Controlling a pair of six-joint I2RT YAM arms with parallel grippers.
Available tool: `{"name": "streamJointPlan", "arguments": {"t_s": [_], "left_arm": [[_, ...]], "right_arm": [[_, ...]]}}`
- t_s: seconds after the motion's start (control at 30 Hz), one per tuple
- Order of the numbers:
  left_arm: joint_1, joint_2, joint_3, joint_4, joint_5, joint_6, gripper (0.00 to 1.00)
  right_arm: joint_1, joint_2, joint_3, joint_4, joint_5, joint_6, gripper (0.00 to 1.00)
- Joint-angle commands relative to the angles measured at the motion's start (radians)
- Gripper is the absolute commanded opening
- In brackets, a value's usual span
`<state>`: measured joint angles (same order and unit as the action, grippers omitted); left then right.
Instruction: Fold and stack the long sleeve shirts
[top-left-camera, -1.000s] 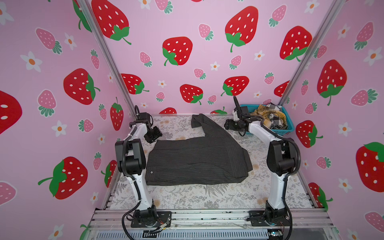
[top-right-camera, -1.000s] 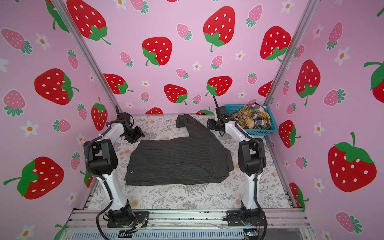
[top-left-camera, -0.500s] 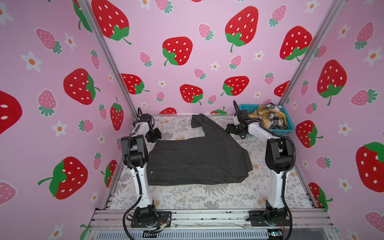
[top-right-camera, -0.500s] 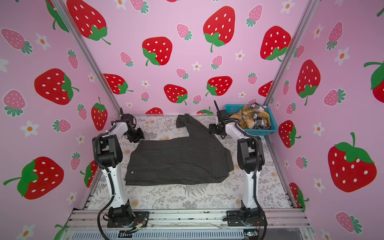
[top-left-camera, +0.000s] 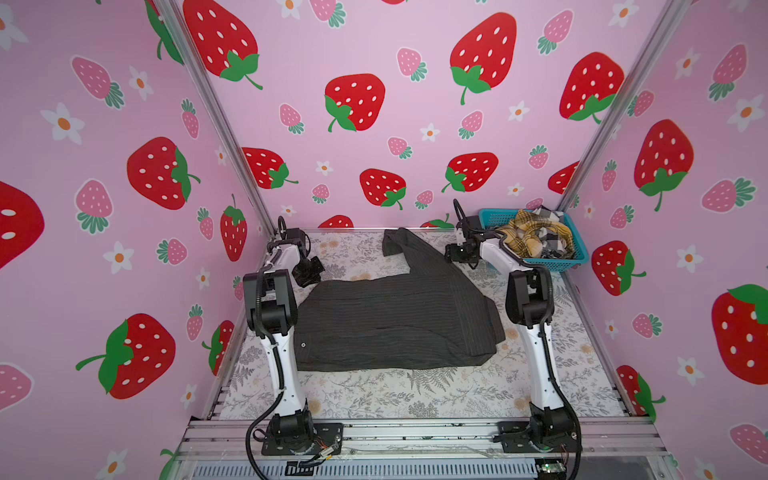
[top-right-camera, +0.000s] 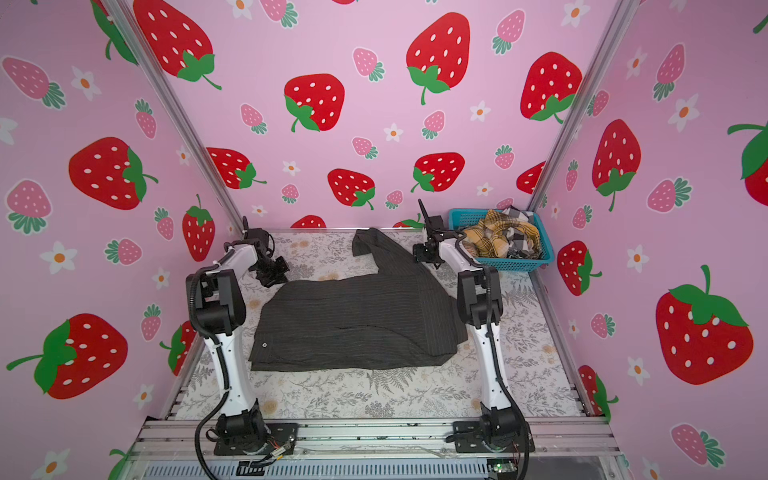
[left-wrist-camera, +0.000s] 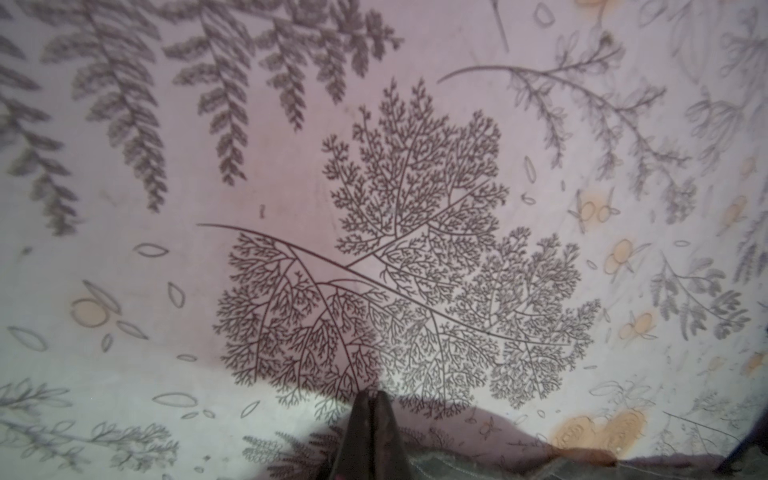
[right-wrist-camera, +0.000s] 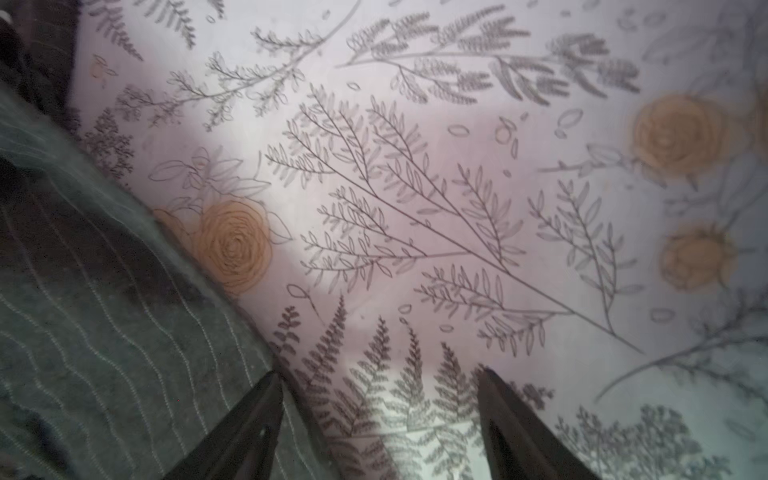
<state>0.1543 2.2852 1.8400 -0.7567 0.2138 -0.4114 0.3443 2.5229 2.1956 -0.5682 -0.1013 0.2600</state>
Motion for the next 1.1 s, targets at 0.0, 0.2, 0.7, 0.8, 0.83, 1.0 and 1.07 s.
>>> {"name": "streamJointPlan", "arguments": {"t_s": [0.0,0.2,0.7,0.8,0.83,1.0,1.07], "left_arm": [[0.0,-0.058,-0.003,0.004,-0.005,0.011,0.0],[0.012,-0.077,-0.021,0.07,0.022,-0.001,0.0],[0.05,-0.119,-0.076,0.097,0.08,-0.029,0.0],[0.053,-0.177,-0.122,0.147,0.078,-0.041,0.0],[0.053,-0.193,-0.13,0.149,0.076,-0.043,0.0],[0.058,-0.291,-0.243,0.171,0.053,-0.062,0.0],[0.062,-0.333,-0.313,0.216,0.058,-0.074,0.0]], "right_arm": [[0.024,0.037,0.045,-0.068,-0.028,-0.015,0.57],[0.024,0.039,0.03,-0.041,-0.087,0.019,0.23],[0.009,-0.087,0.03,-0.019,-0.089,0.064,0.0],[0.009,-0.136,-0.015,0.017,-0.11,0.067,0.0],[0.008,-0.145,-0.019,0.01,-0.108,0.068,0.0],[0.025,-0.285,-0.202,0.025,-0.049,0.069,0.0],[0.028,-0.377,-0.346,0.096,-0.049,0.086,0.0]]}}
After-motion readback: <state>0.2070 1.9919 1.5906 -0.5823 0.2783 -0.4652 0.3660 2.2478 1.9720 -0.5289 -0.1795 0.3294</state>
